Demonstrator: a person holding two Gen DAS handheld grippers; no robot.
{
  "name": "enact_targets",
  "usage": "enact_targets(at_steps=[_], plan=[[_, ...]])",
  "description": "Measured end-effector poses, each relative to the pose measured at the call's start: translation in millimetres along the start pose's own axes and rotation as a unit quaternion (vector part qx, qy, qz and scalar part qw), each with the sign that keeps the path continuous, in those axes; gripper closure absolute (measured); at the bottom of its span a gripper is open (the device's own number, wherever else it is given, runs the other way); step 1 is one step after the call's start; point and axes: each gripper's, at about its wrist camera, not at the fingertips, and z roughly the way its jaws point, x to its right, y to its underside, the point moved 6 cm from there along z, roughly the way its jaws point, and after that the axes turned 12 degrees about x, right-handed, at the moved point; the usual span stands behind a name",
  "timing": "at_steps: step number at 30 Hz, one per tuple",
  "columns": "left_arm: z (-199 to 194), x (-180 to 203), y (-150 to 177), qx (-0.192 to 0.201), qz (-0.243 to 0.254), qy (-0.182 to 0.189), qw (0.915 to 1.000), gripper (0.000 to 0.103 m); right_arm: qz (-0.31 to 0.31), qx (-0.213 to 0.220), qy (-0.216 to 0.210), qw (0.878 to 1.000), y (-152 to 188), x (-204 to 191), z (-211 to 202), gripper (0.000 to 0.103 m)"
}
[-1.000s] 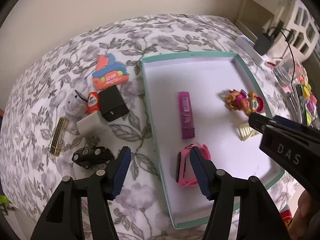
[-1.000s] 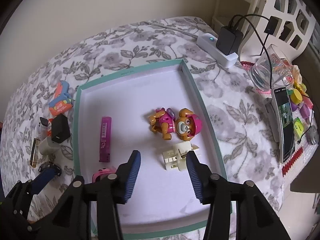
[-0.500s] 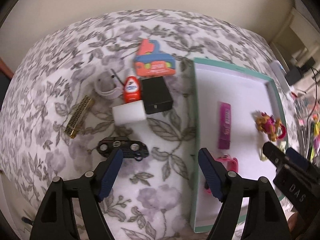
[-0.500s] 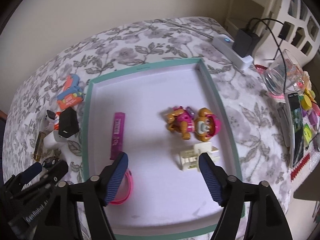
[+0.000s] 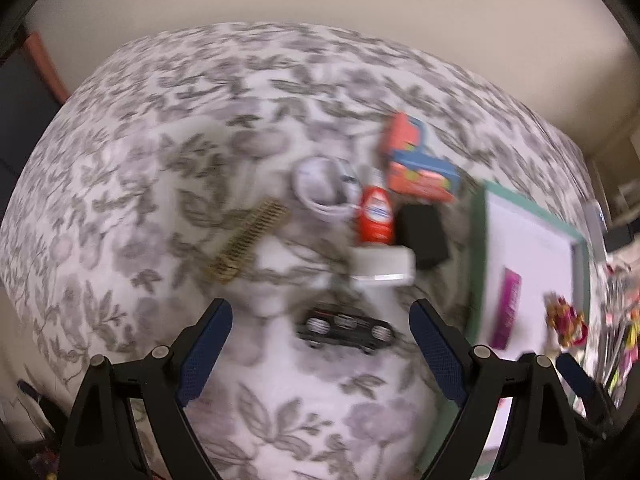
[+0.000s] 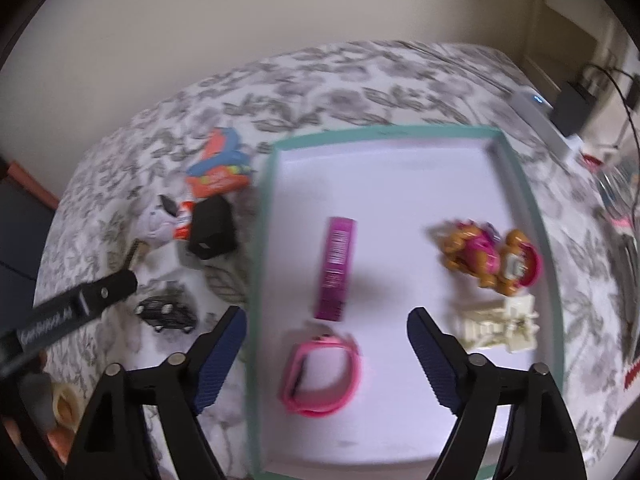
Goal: Organize rigid objects
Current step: 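Withdraw both tools from the tray toward the remaining objects, then reach the left tool to the gold patterned bar while the right tool reaches the black toy car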
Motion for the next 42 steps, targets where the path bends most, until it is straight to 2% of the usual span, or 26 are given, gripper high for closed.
enact_targets(at_steps=[3,11,15,24,29,35,42], plan=[[0.4,-22.3,-4.5,0.006,-0.022,-0.014,0.9996,0.012,-0.010,0.008,-0.018,1.000,0.7,-15.1,1.3,0.000],[8.2,-77.5,-8.2,0.003,-0.095,-0.035,0.9949,0.012,-0.040,0.012,-0.042,0.998,5.1,-45.3,6.8,0.000],[11.8,-96.3,-7.6,-0.001,-0.116,-0.045,0.9923,0.012,-0.062,0.015,-0.052,0.997,7.1,-62.4,10.6,0.000],[24.7,-114.8,-5.5,-0.017,-0.131,-0.049,0.9901,0.012,-0.108,-0.013,-0.082,0.991,23.7,-103.9,30.3,0.000],[33.7,-113.8,-5.6,-0.025,-0.120,-0.050,0.9912,0.012,-0.134,-0.028,-0.089,0.987,33.1,-121.1,42.7,0.000],[45.0,-114.5,-4.7,-0.037,-0.116,-0.053,0.9912,0.012,-0.152,-0.047,-0.088,0.983,42.7,-131.8,60.2,0.000],[52.9,-115.0,-11.0,-0.027,-0.106,-0.056,0.9924,0.012,-0.155,-0.064,-0.085,0.982,48.5,-135.0,79.3,0.000]])
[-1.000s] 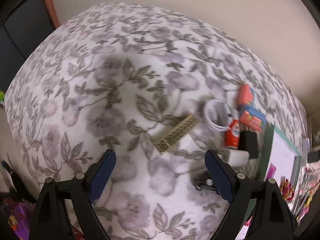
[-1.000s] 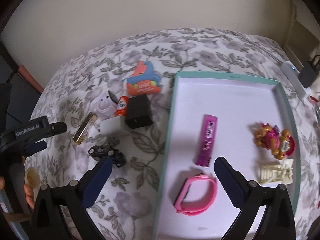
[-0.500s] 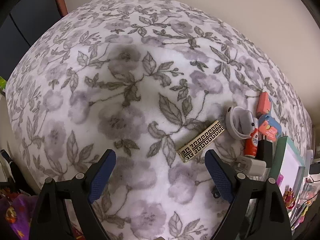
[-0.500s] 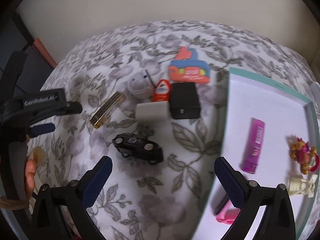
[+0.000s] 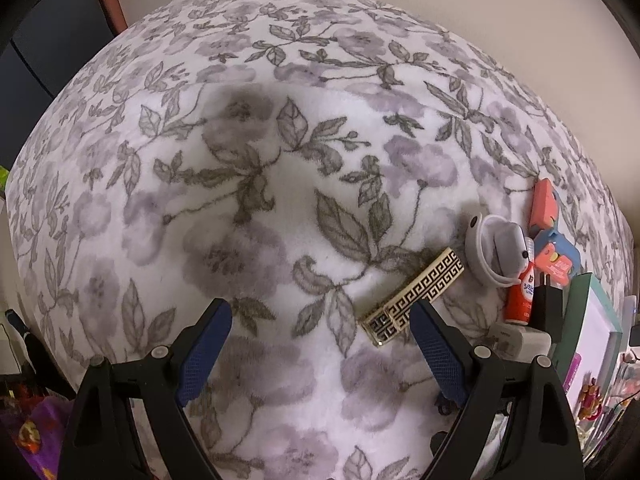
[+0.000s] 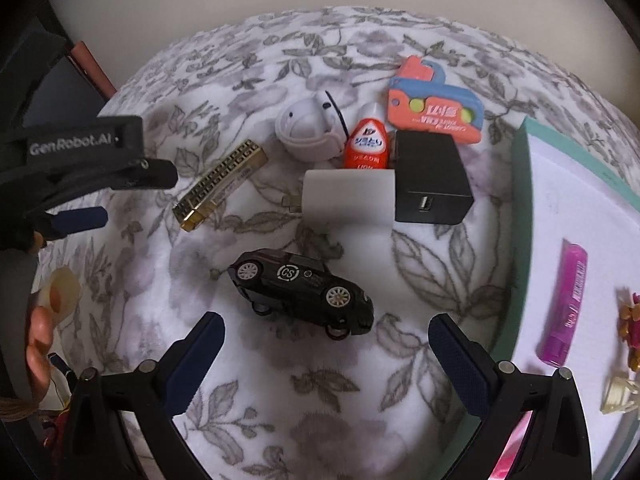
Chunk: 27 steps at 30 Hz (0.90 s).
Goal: Organize rigid objects
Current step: 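Reach the left tool to the gold patterned bar while the right tool reaches the black toy car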
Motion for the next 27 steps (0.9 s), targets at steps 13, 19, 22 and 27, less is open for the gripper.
enact_targets(at_steps=[13,19,22,27], plan=[[16.4,26.5,-1.7,0.008,0.061,0.014,0.9980,0.012,-0.002,0.020,0.020,1.000,-16.4,-5.3,20.0,0.000],[21.6,36.4,-1.8,0.015,0.082,0.012,0.9964,0.012,0.002,0.023,0.031,0.999,-18.5,0.0,18.1,0.001],[23.7,40.3,-2.2,0.021,0.092,0.007,0.9955,0.012,0.015,0.023,0.041,0.999,-17.8,16.0,12.7,0.003],[24.0,48.3,1.1,0.029,0.114,0.002,0.9931,0.012,0.018,0.025,0.043,0.999,-17.8,23.1,3.4,0.013]])
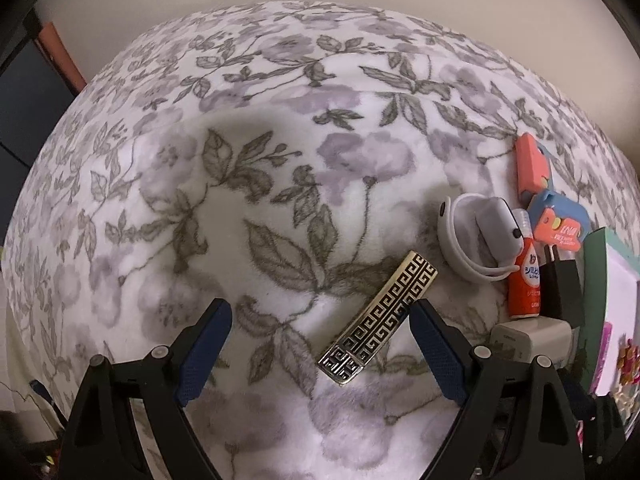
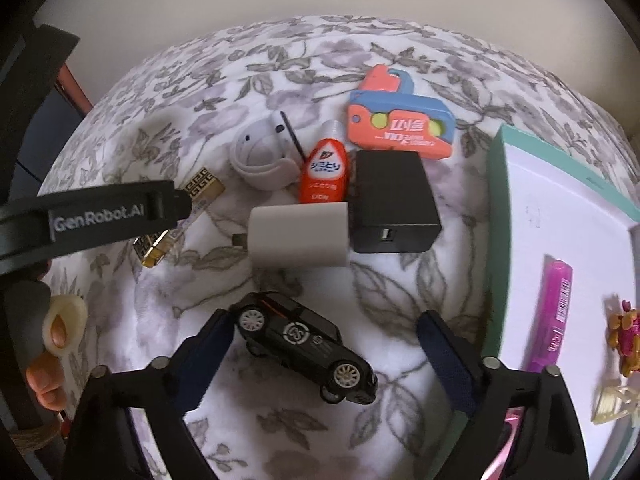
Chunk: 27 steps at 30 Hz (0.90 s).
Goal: Organize rigid objects
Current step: 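Reach the left tool to the gold patterned bar while the right tool reaches the black toy car, then close the left tool on the gold bar while the right tool grasps the black toy car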
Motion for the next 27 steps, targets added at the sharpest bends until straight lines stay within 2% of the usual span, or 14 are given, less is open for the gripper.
enact_targets(at_steps=[3,6,15,17,23,26,27], plan=[[1.3,4.1,2.0,0.000,0.016,-0.005,0.9999,0.012,0.000,-0.004,0.006,1.000,0.2,5.0,-5.1,0.015],[4.4,8.1,2.7,-0.003,0.029,-0.008,0.9995,0.016,0.009,-0.008,0.003,1.000,3.0,6.2,-7.8,0.022],[-0.1,23.8,7.1,-0.007,0.051,0.011,0.9986,0.046,-0.006,-0.028,-0.009,1.000,14.5,-0.5,-12.4,0.025],[-5.0,30.7,10.1,-0.007,0.056,0.021,0.9982,0.059,-0.004,-0.031,-0.015,0.999,16.0,-1.3,-13.8,0.025],[-14.3,42.3,18.9,-0.008,0.081,0.014,0.9966,0.071,-0.011,-0.036,-0.027,0.999,22.2,-2.8,-18.5,0.025],[-17.4,42.4,23.8,-0.019,0.074,0.013,0.9970,0.075,-0.015,-0.038,-0.024,0.999,24.3,-2.6,-19.8,0.029],[-18.8,42.2,25.7,-0.023,0.070,0.014,0.9971,0.075,-0.015,-0.040,-0.025,0.999,25.1,-3.0,-19.8,0.033]])
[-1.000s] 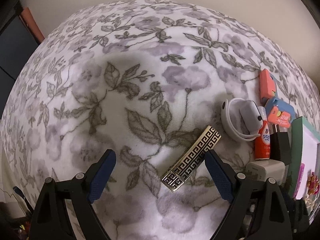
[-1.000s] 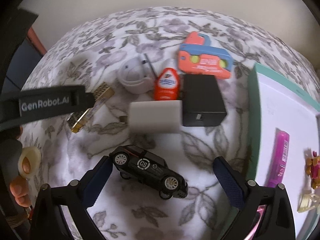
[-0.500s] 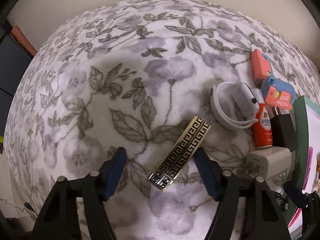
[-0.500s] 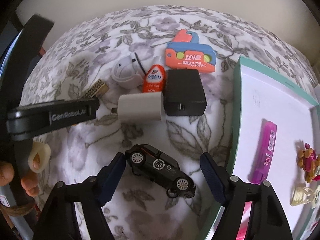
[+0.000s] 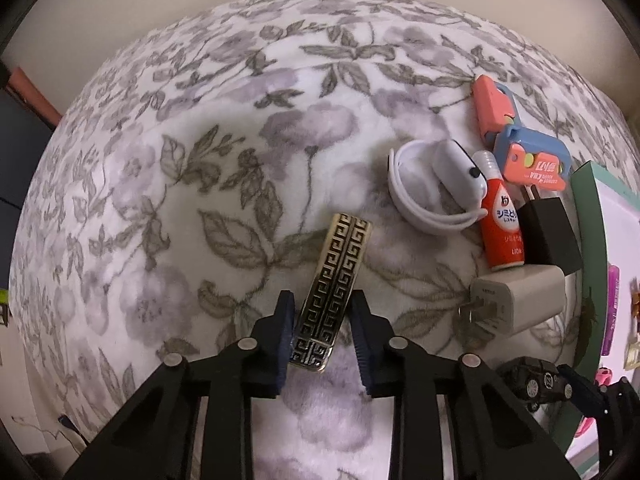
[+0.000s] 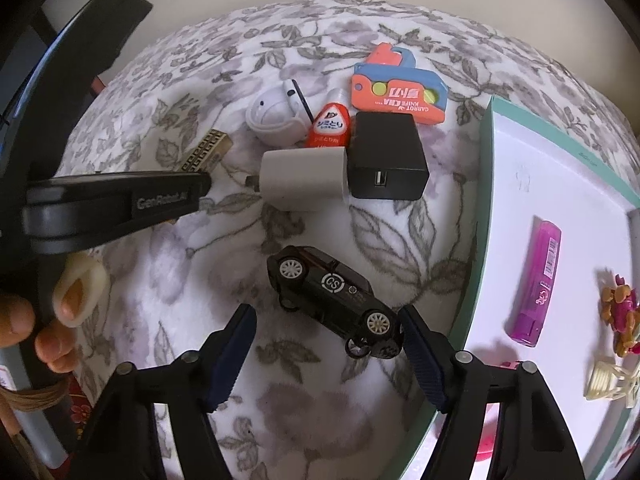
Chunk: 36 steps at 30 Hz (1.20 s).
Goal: Organize rigid objects
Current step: 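Close the left tool on the gold bar while the right tool grasps the black toy car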
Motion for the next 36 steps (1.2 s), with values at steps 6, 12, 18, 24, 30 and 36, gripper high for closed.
enact_targets(at_steps=[6,12,18,24,30,36], plan=[[-5.8,1.5,9.3,-0.016,-0.007,0.000,0.9999,0.077,0.008,-0.007,-0.020,1.000,4.8,-4.5,-5.5,0.041],[-15.2,3.2,24.9,-0.029,-0.006,-0.007,0.9995,0.079,0.011,-0.011,-0.073,0.997,8.7,-18.1,-20.6,0.043],[-26.0,3.3,45.4,-0.046,-0.017,-0.007,0.9988,0.079,0.005,-0.002,-0.082,0.997,7.4,-27.0,-28.1,0.043],[-26.3,-9.3,53.0,-0.050,-0.041,0.007,0.9979,0.079,0.000,0.000,-0.047,0.999,4.1,-19.9,-16.9,0.050],[-21.0,-21.8,50.3,-0.046,-0.054,0.017,0.9974,0.079,-0.006,-0.001,-0.018,1.000,0.7,-13.6,-0.3,0.055],[-15.7,-24.6,39.3,-0.038,-0.060,0.024,0.9972,0.079,-0.019,-0.003,0.009,1.000,-0.2,-13.7,9.2,0.062]])
